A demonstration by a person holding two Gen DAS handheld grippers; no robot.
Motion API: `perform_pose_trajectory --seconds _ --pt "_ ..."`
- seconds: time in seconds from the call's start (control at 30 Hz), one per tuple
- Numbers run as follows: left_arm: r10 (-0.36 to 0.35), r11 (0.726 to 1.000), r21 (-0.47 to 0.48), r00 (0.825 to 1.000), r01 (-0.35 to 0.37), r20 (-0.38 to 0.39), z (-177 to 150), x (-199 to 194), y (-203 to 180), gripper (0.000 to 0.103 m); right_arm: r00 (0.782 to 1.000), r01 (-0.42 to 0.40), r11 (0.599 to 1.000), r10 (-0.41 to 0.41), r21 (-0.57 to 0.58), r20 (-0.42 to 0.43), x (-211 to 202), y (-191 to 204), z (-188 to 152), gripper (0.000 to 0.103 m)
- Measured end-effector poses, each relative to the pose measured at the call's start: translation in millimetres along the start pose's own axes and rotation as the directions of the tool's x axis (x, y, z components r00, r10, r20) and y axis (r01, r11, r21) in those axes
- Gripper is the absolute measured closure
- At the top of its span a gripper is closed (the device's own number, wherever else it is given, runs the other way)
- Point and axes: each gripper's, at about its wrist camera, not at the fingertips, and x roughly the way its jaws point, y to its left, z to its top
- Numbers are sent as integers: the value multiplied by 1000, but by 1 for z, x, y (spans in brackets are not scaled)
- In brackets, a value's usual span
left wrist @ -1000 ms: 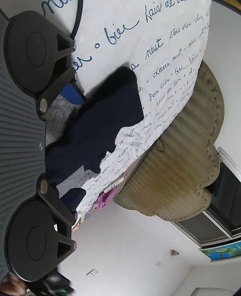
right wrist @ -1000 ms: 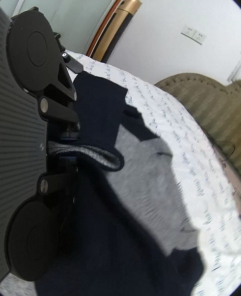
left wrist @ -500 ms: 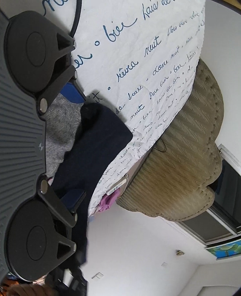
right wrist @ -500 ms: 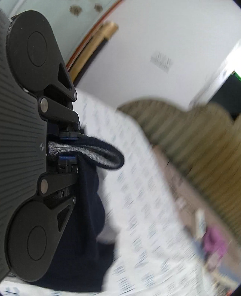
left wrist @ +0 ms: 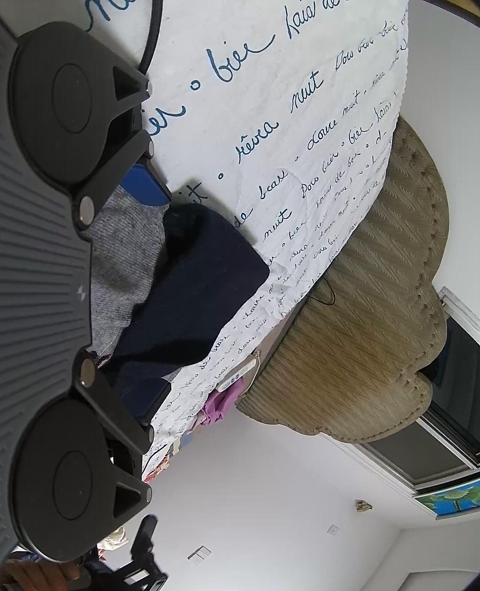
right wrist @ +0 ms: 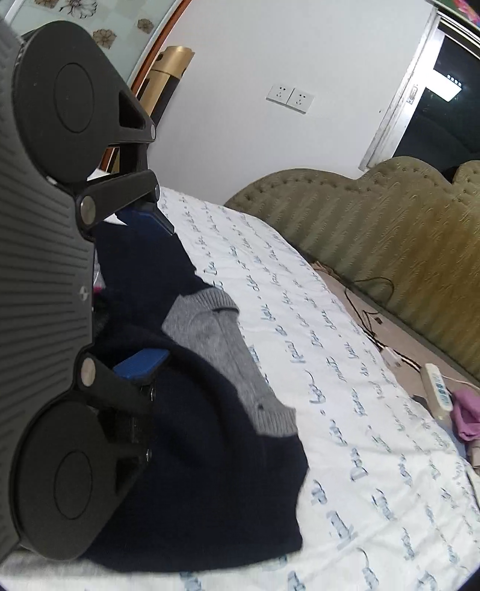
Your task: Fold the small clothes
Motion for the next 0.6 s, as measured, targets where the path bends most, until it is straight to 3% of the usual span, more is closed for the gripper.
perform_pose_trajectory --seconds 0.13,0.23,0.3,0.37,0.4,0.47,0.5,0.57,0.6 --pt "-6 1000 -3 1000 6 3 -1 -1 1 3 996 45 984 -30 -173 89 -25 23 -15 37" --pt "4 1000 -5 1000 -4 -11 0 0 -1 3 991 125 911 -97 -392 90 -27 50 -42 37" --pt "11 999 -38 997 -13 -73 3 -5 -9 3 989 144 848 -138 -510 50 -20 63 -65 34" --pt "-104 983 -162 985 81 -137 -1 -15 -16 3 985 163 818 -168 -551 41 -16 62 -77 37" --pt "-172 961 -245 968 125 -182 -7 -16 -19 3 982 179 827 -184 -533 44 -16 57 -77 37" --pt "-272 920 -352 925 171 -264 -20 -9 -31 3 981 194 887 -185 -420 62 -18 38 -68 37" --pt "-278 919 -357 917 168 -285 -24 -5 -38 3 982 191 919 -178 -346 70 -21 27 -62 36" --pt "-251 930 -339 921 144 -298 -29 2 -51 4 985 166 958 -151 -235 83 -28 13 -57 36" --pt "-241 936 -326 920 135 -310 -30 6 -57 12 986 153 966 -137 -207 90 -31 8 -56 36"
